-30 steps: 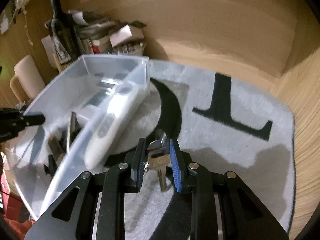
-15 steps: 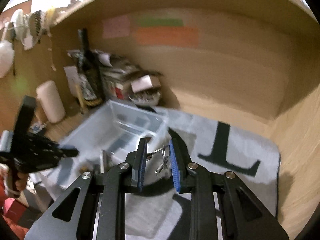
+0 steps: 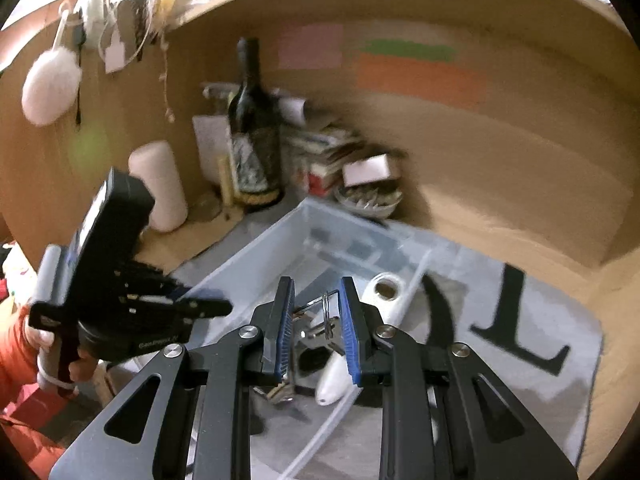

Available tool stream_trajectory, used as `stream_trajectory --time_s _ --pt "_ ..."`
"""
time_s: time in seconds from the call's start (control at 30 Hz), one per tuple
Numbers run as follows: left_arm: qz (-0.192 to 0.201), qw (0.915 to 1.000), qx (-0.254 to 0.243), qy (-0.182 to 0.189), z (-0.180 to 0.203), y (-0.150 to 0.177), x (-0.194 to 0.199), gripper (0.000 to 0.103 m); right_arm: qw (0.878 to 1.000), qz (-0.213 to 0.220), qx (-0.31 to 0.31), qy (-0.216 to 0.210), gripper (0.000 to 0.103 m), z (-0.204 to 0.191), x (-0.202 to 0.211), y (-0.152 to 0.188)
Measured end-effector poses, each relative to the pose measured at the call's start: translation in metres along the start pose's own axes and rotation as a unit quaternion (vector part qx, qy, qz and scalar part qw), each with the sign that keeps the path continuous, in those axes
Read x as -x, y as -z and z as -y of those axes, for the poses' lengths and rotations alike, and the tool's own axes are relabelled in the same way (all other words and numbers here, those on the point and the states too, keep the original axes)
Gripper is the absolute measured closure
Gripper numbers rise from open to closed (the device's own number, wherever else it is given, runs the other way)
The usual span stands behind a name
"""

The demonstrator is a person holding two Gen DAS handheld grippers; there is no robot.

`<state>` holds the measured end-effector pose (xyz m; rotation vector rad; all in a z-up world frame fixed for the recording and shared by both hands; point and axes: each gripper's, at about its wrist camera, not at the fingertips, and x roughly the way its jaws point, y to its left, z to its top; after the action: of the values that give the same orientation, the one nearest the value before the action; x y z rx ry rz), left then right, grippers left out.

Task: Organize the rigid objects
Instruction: 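Lift the keys with the right tool and release them into the box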

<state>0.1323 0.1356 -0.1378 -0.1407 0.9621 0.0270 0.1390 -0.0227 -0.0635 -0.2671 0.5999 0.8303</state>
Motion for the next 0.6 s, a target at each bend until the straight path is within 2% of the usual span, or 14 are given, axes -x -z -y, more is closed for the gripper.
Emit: stream_trajectory --time_s 0.3,0.6 --pt "0.0 1.0 0.0 0.0 0.0 0.0 0.0 0.093 0.998 -0.063 -0.003 -0.019 0.083 -0.001 -0.038 0.014" --pt "0.0 1.0 0.0 -0.001 0.0 0.0 0.0 0.093 0.996 -0.094 -0.013 -0.002 0.082 0.005 -0.05 0.019"
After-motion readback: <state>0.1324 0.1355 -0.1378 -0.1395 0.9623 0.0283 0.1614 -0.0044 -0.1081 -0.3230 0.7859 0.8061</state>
